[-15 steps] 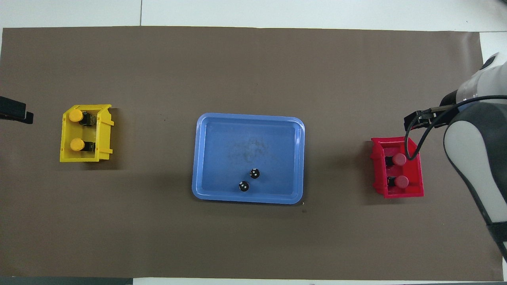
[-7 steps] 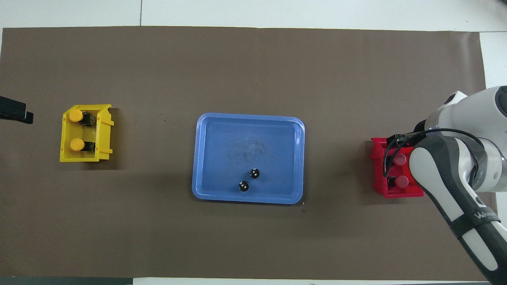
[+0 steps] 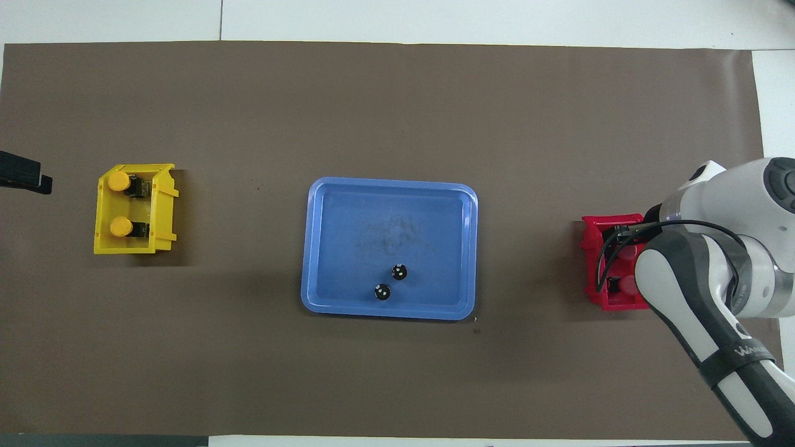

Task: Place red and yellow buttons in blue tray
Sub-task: 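Reach the right gripper down and grasp a red button, then carry the red button into the tray while the left gripper reaches yellow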

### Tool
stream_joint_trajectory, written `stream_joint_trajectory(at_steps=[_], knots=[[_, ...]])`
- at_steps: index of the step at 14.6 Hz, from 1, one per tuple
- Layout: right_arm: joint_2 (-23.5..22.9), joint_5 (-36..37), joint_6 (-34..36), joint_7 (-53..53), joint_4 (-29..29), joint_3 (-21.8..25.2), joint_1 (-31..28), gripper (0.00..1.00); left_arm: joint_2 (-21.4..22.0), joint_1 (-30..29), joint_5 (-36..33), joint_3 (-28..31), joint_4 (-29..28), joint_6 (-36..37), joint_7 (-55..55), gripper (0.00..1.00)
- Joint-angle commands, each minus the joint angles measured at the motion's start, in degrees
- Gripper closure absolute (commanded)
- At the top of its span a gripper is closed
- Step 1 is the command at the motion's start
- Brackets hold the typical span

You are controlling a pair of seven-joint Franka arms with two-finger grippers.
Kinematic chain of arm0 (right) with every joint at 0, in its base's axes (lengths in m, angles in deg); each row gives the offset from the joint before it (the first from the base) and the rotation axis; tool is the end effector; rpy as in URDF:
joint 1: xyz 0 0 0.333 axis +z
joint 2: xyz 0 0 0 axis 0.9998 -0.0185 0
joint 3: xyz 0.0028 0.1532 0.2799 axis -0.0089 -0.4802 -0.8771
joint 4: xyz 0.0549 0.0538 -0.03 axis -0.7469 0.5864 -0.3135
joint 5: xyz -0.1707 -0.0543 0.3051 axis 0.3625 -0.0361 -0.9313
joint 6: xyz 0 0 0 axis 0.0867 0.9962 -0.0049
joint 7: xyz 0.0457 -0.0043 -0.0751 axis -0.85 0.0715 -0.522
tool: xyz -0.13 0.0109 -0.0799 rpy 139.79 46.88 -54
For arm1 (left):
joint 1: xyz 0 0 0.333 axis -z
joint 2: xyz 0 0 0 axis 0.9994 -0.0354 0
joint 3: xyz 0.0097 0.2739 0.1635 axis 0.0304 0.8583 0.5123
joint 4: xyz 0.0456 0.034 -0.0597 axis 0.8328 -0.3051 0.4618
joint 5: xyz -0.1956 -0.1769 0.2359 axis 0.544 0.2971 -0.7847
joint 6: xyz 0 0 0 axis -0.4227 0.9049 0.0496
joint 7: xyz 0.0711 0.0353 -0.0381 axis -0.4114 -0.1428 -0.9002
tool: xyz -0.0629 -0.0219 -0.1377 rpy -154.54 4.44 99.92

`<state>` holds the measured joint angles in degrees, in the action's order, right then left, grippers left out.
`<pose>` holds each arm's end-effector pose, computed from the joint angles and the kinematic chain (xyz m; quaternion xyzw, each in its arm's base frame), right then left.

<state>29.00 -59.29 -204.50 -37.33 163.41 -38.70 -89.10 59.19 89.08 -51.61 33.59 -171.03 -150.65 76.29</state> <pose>0.4742 -0.0173 0.3386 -0.9986 -0.0338 0.0406 0.0080 0.5075 -0.0036 0.5879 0.9995 -0.0275 -0.0151 0.0104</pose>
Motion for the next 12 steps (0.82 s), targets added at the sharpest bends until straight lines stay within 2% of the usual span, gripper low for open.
stream_joint_trajectory(at_steps=[1,6,9,12], knots=[[2.16,-0.63,-1.69,-1.33,2.75,-0.38,-0.81,0.28,0.78,-0.05,-0.44,-0.09,-0.94,0.45,0.20,0.00],[2.78,-0.63,-3.63,-1.50,4.95,-0.29,-0.90,0.31,0.78,-0.14,-0.44,-0.09,-0.85,0.45,0.20,0.00],[2.96,-0.63,-3.71,-1.41,5.13,-0.29,-0.90,0.44,0.87,-0.14,-0.44,-0.09,-0.94,0.45,0.20,0.00],[2.87,-0.55,-3.63,-1.59,4.78,-0.29,-0.90,0.62,0.87,-0.14,-0.44,-0.09,-0.85,0.45,0.20,0.00]])
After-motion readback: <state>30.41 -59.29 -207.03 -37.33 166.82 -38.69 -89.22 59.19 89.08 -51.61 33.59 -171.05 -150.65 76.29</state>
